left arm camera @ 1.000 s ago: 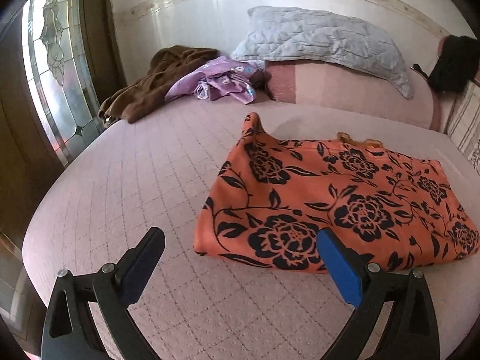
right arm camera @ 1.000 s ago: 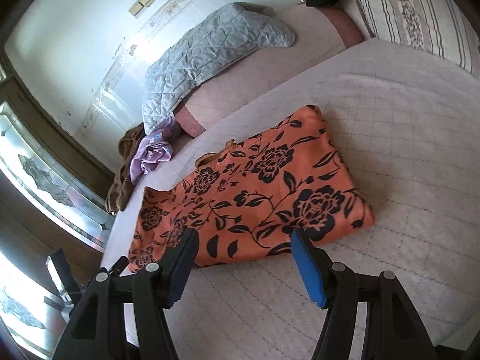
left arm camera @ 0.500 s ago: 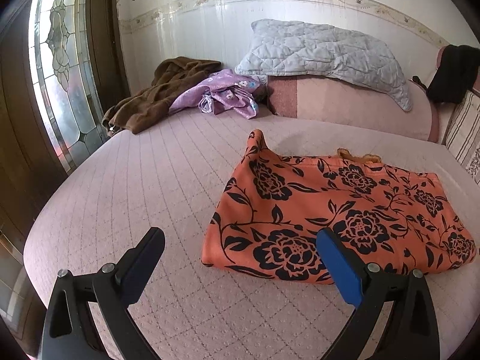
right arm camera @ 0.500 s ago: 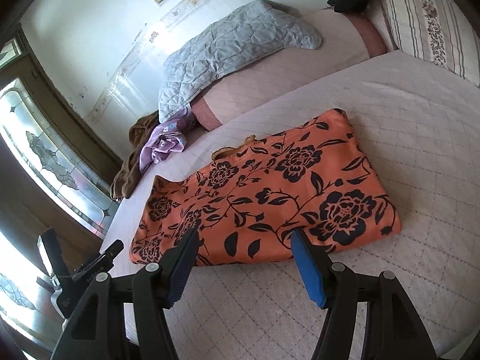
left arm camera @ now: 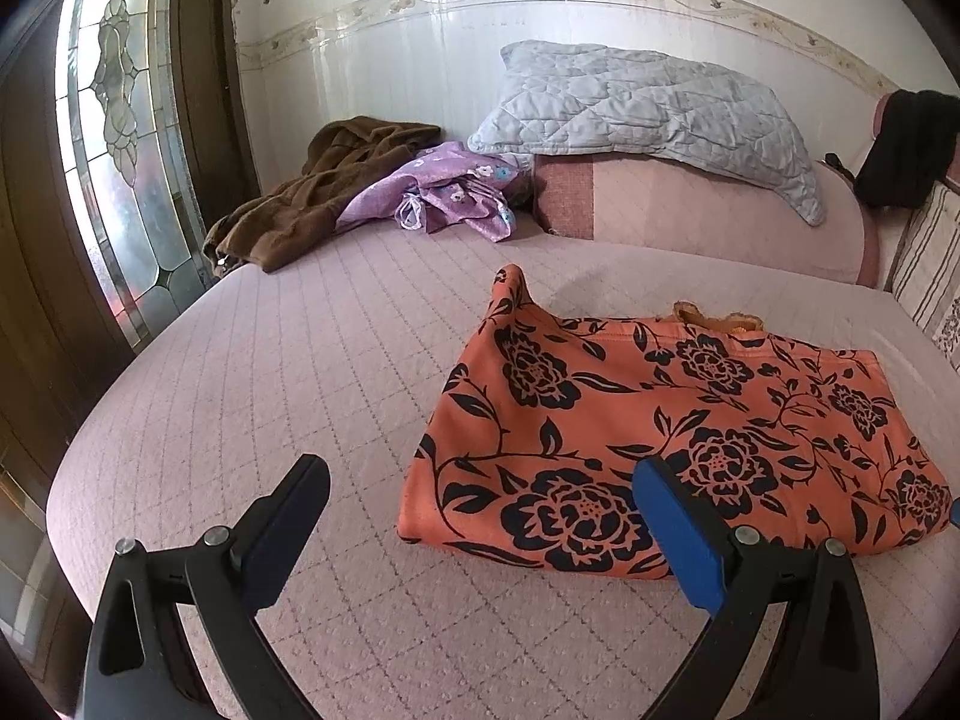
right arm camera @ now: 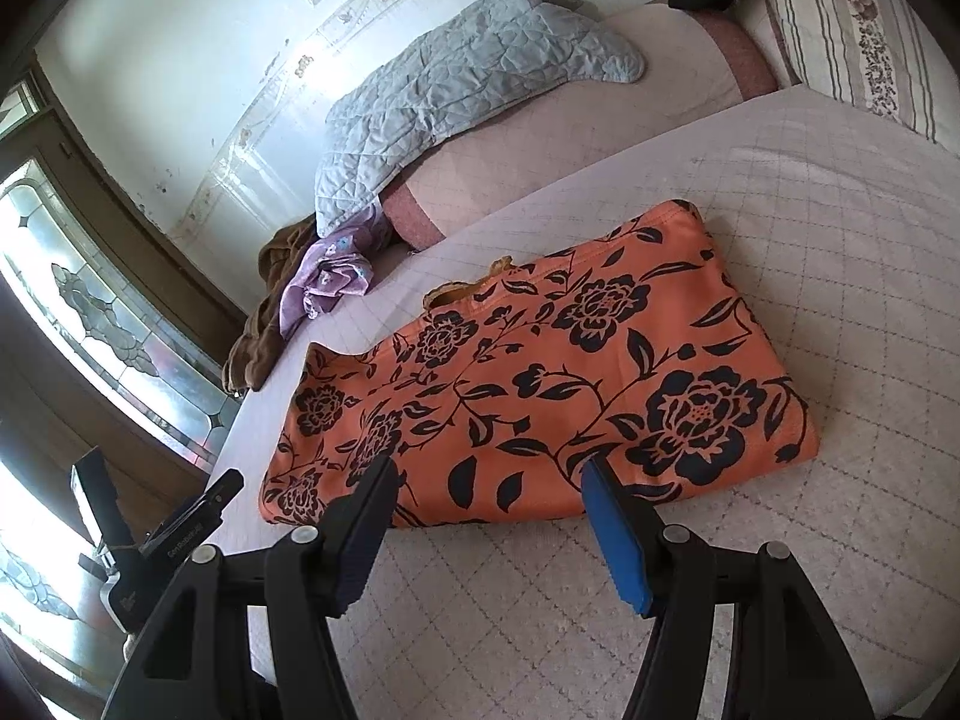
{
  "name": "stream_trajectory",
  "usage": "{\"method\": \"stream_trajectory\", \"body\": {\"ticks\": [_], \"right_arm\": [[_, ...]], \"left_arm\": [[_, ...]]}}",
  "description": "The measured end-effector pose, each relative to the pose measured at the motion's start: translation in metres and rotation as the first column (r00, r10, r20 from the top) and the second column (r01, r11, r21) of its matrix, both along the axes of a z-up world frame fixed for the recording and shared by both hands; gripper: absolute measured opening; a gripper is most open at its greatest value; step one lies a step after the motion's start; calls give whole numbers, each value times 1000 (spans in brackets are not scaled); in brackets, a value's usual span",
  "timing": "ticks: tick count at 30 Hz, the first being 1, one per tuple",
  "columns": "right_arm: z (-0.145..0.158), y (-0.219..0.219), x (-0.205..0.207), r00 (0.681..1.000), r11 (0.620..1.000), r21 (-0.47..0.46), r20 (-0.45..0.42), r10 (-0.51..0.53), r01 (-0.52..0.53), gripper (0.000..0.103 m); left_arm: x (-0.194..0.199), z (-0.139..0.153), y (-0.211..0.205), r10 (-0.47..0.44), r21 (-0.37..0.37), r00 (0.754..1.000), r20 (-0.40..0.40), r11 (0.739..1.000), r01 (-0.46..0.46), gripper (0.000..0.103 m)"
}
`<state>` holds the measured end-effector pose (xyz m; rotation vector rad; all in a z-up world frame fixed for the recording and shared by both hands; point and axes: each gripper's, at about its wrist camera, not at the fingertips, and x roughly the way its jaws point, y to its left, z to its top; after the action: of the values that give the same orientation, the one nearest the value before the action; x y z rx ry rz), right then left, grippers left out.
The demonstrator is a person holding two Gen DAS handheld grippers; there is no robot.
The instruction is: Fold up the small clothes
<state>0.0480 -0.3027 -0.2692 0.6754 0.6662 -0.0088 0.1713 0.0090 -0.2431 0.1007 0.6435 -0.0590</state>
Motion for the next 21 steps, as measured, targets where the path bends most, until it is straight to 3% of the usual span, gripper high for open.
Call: {"method": "stream_trajectory", "body": {"ticks": [21], "right_arm": [[-8, -9, -3, 1000, 1000, 14, -6, -12, 13, 67]], "left_arm": [[6, -7, -13, 11, 44, 1000, -2, 999, -11, 101]]}}
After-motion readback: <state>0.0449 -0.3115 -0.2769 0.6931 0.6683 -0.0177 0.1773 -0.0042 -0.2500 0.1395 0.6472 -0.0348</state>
